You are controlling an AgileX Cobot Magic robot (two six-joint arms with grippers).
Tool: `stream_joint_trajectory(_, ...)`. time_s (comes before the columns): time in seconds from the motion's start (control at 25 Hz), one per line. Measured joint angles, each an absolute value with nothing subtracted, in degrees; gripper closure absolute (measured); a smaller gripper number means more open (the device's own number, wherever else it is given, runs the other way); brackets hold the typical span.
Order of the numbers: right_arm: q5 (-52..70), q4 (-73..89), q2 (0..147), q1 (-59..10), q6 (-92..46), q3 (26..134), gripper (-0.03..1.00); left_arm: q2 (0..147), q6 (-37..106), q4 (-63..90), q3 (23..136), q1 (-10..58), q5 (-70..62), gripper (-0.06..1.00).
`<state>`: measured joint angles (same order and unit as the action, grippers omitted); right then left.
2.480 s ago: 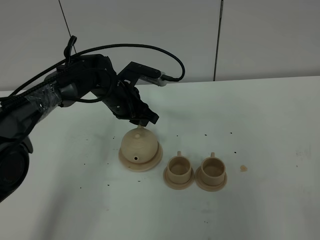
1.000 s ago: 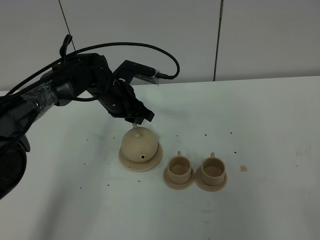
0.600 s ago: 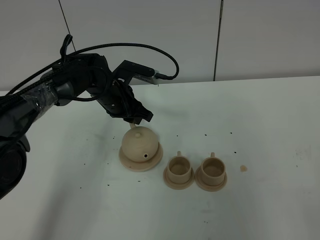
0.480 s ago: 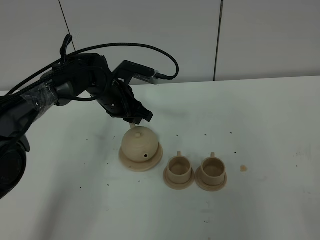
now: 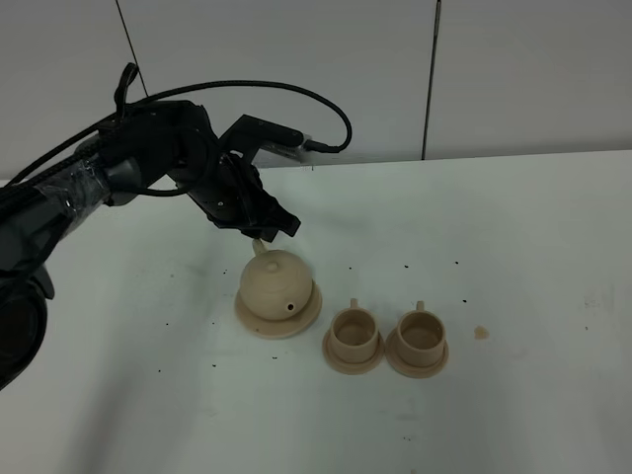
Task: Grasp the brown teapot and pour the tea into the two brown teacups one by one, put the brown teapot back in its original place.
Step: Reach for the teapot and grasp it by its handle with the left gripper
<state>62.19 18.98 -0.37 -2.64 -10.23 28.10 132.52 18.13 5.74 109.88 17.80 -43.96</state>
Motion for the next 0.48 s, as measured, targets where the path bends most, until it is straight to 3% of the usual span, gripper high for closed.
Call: stream_joint_trajectory(0.48, 62.19, 18.98, -0.37, -2.64, -10.23, 28.10, 0.62, 132.14, 16.14, 2.60, 109.88, 17.80, -43.56, 0.57)
